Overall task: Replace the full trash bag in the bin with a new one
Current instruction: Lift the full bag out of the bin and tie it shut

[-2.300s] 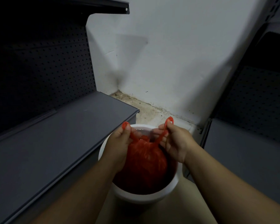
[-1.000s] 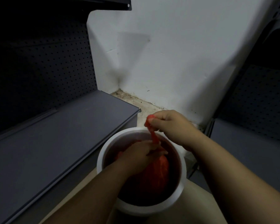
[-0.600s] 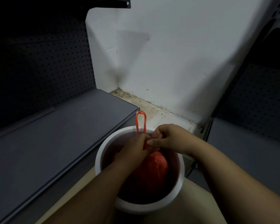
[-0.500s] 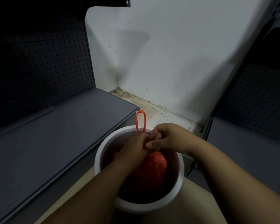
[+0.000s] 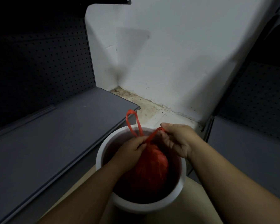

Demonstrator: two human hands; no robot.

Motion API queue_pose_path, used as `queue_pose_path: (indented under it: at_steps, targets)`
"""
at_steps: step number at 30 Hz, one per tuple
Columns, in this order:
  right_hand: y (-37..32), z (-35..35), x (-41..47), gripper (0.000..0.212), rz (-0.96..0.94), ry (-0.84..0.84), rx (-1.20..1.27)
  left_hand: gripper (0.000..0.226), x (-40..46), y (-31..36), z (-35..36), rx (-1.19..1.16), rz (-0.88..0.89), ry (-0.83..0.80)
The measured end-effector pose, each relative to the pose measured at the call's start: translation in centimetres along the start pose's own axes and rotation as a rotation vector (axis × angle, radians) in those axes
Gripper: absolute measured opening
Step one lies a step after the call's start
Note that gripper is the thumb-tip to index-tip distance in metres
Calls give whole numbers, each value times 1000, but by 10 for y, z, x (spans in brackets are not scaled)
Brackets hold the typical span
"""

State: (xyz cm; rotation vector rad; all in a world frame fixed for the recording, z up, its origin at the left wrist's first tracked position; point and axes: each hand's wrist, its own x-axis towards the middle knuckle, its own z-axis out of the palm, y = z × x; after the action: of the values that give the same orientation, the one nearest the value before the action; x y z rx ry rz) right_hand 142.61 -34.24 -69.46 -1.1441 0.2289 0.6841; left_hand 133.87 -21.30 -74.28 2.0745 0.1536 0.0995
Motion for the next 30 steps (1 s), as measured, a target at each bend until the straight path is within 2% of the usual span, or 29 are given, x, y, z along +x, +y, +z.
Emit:
queue_pose_path:
  at_steps: [2,3,6,7,8,10,12,16,20,25,27,29,30]
  targets:
    - [9,2,0,18,63,-9,104,32,-1,-3,-1,15,7,51]
    - [12,1,-1,18,66,-27,-11,31,-1,-5,-1,12,1,86]
    - [23,-4,-4,17,-104,-87,-963,27,0,-7,0,2,-41,142]
    - [25,-4,-5,18,-138,-140,-1153,25,1,-7,1,-8,-48,150]
    - [28,-3,-5,18,-142,-193,-1245,21,2,-6,1,-32,-52,165]
    - [34,0,-6,16,-166,-246,-1308,13,4,-5,2,-80,-63,210]
    - [41,0,-4,14,-243,-231,-1353,9,4,-5,3,-94,-78,239]
    - [46,-1,-1,10,-356,-175,-1419,12,2,-3,5,17,-72,209]
    - [44,-3,1,10,-427,-112,-1437,25,1,-4,2,307,12,59]
    - [39,-8,4,11,-474,-99,-1461,27,2,-12,-7,488,119,-86]
    - [39,-8,3,12,-493,-126,-1487,31,3,-9,-9,446,57,-145]
    - [35,-9,-1,5,-569,-160,-1539,30,3,-3,-10,243,-93,-212]
    - [33,-10,-4,14,-614,-186,-1567,30,2,0,-11,135,-161,-222]
